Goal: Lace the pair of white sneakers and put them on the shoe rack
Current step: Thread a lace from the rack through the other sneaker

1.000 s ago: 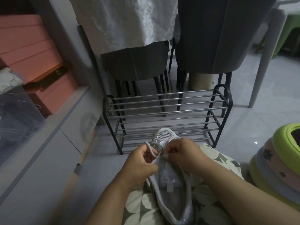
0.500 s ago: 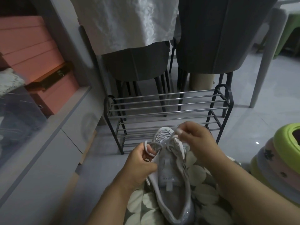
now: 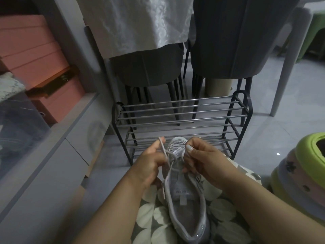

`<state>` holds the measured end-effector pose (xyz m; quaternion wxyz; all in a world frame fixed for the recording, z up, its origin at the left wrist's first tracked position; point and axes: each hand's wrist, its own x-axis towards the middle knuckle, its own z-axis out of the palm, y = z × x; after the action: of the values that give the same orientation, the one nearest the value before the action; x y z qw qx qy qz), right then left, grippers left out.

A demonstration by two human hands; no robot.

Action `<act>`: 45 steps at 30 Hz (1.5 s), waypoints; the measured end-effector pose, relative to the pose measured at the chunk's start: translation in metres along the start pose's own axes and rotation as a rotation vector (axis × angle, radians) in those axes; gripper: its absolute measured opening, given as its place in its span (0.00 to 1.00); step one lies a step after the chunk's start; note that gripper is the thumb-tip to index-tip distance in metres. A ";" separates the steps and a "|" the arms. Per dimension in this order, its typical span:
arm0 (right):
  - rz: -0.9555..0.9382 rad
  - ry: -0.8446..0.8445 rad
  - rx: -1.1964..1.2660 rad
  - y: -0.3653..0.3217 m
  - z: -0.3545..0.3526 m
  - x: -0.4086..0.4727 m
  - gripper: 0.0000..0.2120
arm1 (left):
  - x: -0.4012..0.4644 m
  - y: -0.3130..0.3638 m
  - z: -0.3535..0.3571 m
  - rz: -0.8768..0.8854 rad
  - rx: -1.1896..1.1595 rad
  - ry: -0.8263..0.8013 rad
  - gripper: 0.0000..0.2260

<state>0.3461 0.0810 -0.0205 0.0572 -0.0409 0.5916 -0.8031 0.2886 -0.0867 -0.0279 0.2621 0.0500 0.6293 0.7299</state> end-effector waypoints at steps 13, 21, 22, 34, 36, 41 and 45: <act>-0.043 0.080 -0.027 -0.006 -0.003 -0.005 0.09 | 0.065 0.021 0.018 -0.081 0.121 0.136 0.10; -0.134 0.332 -0.819 -0.042 -0.031 -0.011 0.11 | 0.034 0.038 -0.012 0.058 -0.542 0.120 0.08; -0.075 0.241 -1.079 -0.041 -0.029 -0.011 0.10 | 0.029 0.039 -0.015 0.075 -0.570 0.129 0.09; 0.022 0.221 -0.207 -0.040 -0.043 -0.009 0.11 | -0.007 0.030 -0.024 0.196 -0.426 0.263 0.10; 0.024 0.206 0.349 -0.039 -0.041 -0.007 0.14 | -0.010 0.020 -0.020 0.167 -0.389 0.259 0.07; -0.115 0.396 -0.116 -0.047 -0.052 -0.009 0.17 | -0.015 0.006 -0.012 0.118 -0.318 0.250 0.09; -0.149 0.277 -1.315 -0.058 -0.053 -0.021 0.09 | -0.018 0.003 -0.007 0.106 -0.192 0.202 0.10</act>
<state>0.3568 0.1506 0.0189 -0.1112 -0.0046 0.9548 -0.2757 0.3005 -0.1012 -0.0215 0.1624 -0.0158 0.5760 0.8010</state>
